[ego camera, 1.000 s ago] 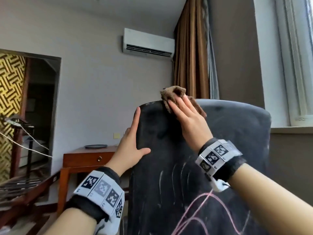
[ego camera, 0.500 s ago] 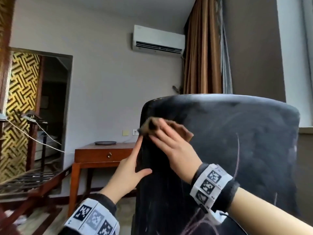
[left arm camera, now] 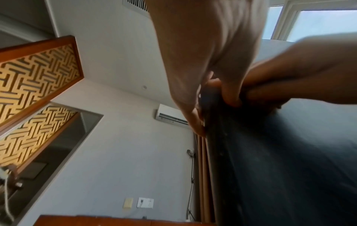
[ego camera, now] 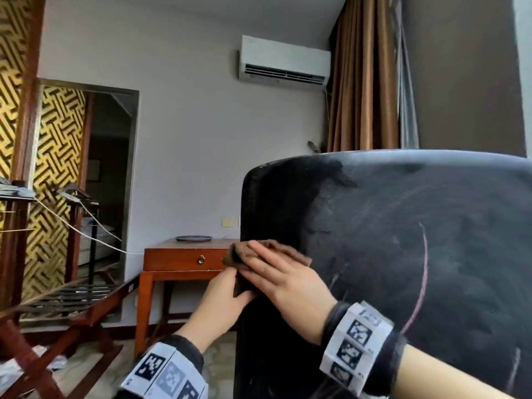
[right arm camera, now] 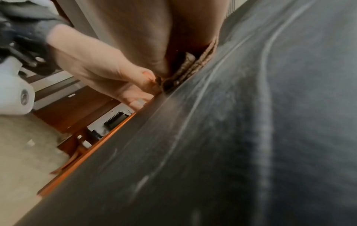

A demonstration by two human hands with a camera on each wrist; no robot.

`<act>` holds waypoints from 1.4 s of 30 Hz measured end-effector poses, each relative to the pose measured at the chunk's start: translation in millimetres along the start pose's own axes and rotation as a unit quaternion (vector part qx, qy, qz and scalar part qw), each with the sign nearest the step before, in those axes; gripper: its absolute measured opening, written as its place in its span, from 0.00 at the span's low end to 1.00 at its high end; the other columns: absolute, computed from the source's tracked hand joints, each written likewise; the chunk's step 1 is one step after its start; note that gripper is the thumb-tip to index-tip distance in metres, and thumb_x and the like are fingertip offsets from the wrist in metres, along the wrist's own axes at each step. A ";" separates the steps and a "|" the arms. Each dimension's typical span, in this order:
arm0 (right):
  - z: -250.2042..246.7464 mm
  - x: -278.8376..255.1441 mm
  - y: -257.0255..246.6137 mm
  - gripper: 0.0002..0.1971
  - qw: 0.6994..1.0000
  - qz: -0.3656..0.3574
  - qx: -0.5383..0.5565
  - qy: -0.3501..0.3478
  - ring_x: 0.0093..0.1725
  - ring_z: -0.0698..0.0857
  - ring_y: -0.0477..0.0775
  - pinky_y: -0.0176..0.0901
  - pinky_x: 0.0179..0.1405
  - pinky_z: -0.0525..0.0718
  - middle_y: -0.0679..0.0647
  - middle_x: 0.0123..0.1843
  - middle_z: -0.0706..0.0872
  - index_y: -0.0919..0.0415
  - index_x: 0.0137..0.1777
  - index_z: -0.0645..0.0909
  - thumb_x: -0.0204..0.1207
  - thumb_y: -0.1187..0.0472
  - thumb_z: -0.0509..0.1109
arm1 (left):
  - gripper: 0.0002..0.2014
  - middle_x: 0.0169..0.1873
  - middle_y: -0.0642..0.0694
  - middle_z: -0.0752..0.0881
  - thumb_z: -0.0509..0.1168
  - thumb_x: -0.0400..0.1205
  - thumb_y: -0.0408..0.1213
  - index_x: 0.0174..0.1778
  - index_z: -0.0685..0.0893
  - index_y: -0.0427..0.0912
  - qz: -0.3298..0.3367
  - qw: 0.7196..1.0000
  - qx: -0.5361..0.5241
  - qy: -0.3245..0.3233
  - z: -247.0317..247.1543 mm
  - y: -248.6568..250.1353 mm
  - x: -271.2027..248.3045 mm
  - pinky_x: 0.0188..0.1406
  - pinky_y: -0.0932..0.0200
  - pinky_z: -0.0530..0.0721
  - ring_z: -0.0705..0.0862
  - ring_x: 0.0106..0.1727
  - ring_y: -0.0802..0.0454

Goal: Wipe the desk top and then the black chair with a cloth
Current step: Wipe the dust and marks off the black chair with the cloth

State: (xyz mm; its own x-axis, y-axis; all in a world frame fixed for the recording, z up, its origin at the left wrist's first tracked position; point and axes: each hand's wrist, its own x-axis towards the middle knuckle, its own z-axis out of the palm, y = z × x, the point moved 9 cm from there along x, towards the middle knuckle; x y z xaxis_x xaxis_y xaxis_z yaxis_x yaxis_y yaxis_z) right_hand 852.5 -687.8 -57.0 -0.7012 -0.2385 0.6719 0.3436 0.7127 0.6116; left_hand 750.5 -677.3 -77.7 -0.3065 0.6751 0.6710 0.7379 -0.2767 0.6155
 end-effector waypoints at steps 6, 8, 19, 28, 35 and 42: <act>-100.7 31.8 104.9 0.24 0.973 0.147 -0.122 0.129 0.80 0.63 0.61 0.59 0.77 0.63 0.55 0.78 0.71 0.56 0.74 0.73 0.79 0.66 0.54 | 0.58 0.78 0.62 0.58 0.77 0.72 0.40 0.70 0.34 0.84 0.052 0.996 0.010 -0.077 4.2 18.7 -8.0 0.78 0.48 0.66 0.61 0.77 0.61; -85.8 17.0 88.6 0.24 0.973 0.145 -0.118 0.135 0.80 0.60 0.64 0.60 0.78 0.59 0.57 0.78 0.70 0.59 0.75 0.72 0.79 0.66 0.53 | 0.57 0.75 0.60 0.63 0.76 0.72 0.43 0.69 0.33 0.84 0.072 0.993 0.053 -0.074 5.2 23.6 -7.9 0.73 0.60 0.66 0.64 0.74 0.62; -124.9 -23.6 136.1 0.24 0.958 0.181 -0.178 0.135 0.79 0.63 0.66 0.52 0.81 0.55 0.60 0.78 0.70 0.60 0.75 0.70 0.78 0.70 0.59 | 0.57 0.75 0.51 0.67 0.74 0.74 0.41 0.69 0.30 0.83 0.082 0.991 0.064 -0.079 12.7 22.4 -3.7 0.65 0.65 0.66 0.65 0.63 0.68; -83.5 -50.5 107.0 0.23 0.982 0.087 -0.160 0.045 0.80 0.63 0.61 0.57 0.76 0.64 0.55 0.77 0.72 0.56 0.74 0.73 0.81 0.64 0.53 | 0.58 0.73 0.45 0.71 0.74 0.75 0.40 0.68 0.28 0.83 0.077 0.991 0.081 -0.073 12.2 25.6 -5.8 0.59 0.67 0.67 0.67 0.58 0.66; -71.5 -70.8 95.3 0.22 0.969 0.180 -0.111 0.124 0.80 0.60 0.69 0.58 0.79 0.58 0.65 0.78 0.68 0.68 0.74 0.71 0.79 0.71 0.55 | 0.57 0.74 0.45 0.70 0.74 0.75 0.38 0.70 0.31 0.82 0.079 0.993 0.060 -0.056 11.6 27.0 -9.7 0.62 0.65 0.65 0.68 0.64 0.63; -107.3 -65.1 129.3 0.22 0.964 0.183 -0.152 0.119 0.79 0.63 0.65 0.59 0.78 0.63 0.60 0.76 0.71 0.62 0.74 0.73 0.79 0.68 0.59 | 0.57 0.74 0.46 0.69 0.74 0.75 0.38 0.70 0.30 0.82 0.073 0.994 0.063 -0.053 13.6 26.6 -10.5 0.64 0.63 0.67 0.68 0.64 0.64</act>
State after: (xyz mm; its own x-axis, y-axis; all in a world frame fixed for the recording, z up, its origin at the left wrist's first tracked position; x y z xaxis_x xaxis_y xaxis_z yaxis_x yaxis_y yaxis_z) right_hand 1009.6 -650.9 23.1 -0.3475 -0.1776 0.9207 0.7341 0.5594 0.3850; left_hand 781.5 -682.4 -74.0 -0.1302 0.7034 0.6988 0.8415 -0.2943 0.4531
